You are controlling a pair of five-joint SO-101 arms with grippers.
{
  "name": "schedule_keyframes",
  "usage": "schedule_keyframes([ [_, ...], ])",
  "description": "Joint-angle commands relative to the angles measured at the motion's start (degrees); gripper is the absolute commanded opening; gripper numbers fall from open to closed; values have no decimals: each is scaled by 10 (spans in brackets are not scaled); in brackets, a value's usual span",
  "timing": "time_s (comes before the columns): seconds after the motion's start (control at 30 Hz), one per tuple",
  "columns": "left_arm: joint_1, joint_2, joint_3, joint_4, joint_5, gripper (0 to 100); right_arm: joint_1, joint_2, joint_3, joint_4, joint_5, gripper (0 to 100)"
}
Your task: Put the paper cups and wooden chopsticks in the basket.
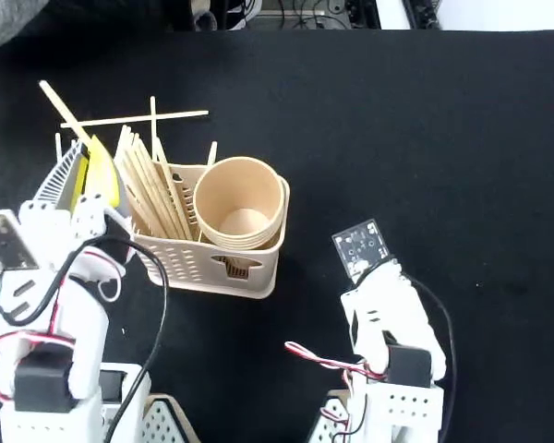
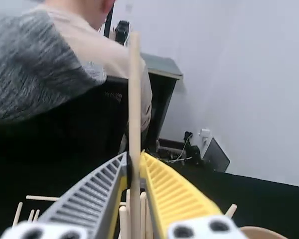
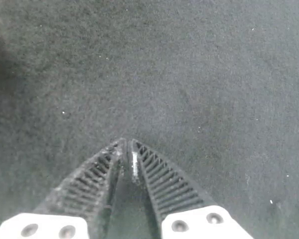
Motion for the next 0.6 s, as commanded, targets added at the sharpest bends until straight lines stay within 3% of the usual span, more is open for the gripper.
schedule_keyframes([
  [0.0, 7, -4, 0, 11, 2, 93, 8, -40, -1, 2, 4, 13],
  [0.1, 0, -4, -31, 79, 22, 190, 8, -40, -1, 2, 4, 13],
  [0.2, 5, 1, -87, 136, 29, 196, 8, -40, -1, 2, 4, 13],
  [0.33, -12, 9, -175, 199, -20, 193, 8, -40, -1, 2, 4, 13],
  [0.47, -118, 59, -248, 246, -31, 194, 7, -40, -1, 2, 4, 13],
  [0.57, -202, 151, -298, 324, -34, 193, 7, -40, -1, 3, 4, 13],
])
